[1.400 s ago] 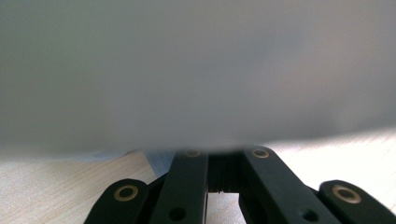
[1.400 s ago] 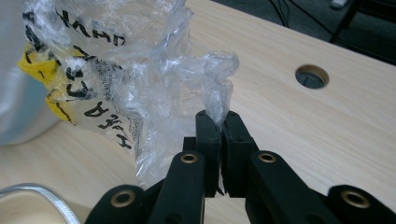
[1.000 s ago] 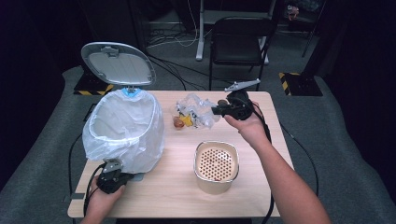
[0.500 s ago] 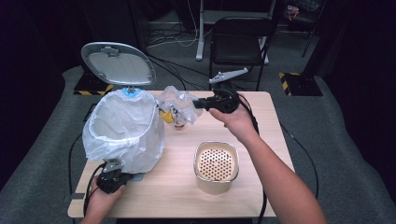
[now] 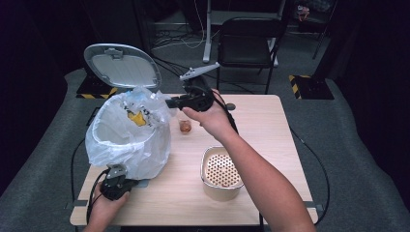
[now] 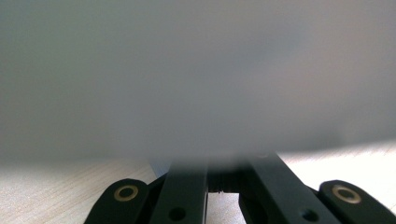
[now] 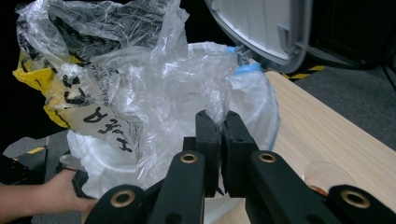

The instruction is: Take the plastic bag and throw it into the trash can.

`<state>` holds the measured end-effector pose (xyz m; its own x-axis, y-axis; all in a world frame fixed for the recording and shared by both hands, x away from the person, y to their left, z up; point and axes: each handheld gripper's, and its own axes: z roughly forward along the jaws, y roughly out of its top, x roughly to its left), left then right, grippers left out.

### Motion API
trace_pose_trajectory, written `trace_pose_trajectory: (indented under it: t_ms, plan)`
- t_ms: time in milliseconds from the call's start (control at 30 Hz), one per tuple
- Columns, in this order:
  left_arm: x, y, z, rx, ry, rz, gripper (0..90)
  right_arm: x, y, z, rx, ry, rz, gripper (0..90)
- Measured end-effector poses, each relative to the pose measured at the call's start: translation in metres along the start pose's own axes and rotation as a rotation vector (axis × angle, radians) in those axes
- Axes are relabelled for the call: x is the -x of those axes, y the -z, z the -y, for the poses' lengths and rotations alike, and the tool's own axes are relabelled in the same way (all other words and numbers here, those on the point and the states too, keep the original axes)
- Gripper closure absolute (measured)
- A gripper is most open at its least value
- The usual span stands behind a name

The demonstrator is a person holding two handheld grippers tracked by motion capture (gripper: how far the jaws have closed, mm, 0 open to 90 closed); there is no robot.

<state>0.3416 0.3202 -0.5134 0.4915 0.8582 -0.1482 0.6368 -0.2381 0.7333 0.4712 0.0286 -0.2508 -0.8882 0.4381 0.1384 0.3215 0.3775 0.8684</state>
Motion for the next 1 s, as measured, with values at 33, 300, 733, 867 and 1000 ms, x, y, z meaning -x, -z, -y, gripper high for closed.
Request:
trace_pose_trajectory:
  t_ms: [33,300,733,867,1000]
  plan:
    - [-0.001,0.001,0.0,-0.009,-0.011,0.0,90.0,-0.001,-0.004,-0.001,0.01,-0.002,-0.004,87.2]
    - [0.0,0.0,0.0,-0.002,-0.003,0.001,90.0,-0.007,-0.036,-0.005,0.002,-0.018,-0.018,87.1]
    - [0.001,0.0,0.0,0.0,-0.002,-0.004,90.0,-0.021,-0.076,-0.006,-0.029,0.003,-0.003,81.7]
    - [0.0,-0.001,0.0,0.012,0.013,0.007,90.0,-0.023,-0.073,-0.004,-0.019,0.008,0.022,57.9]
    - [0.0,-0.001,0.0,0.011,0.011,0.004,90.0,-0.023,-0.065,-0.004,0.005,0.012,0.049,55.6]
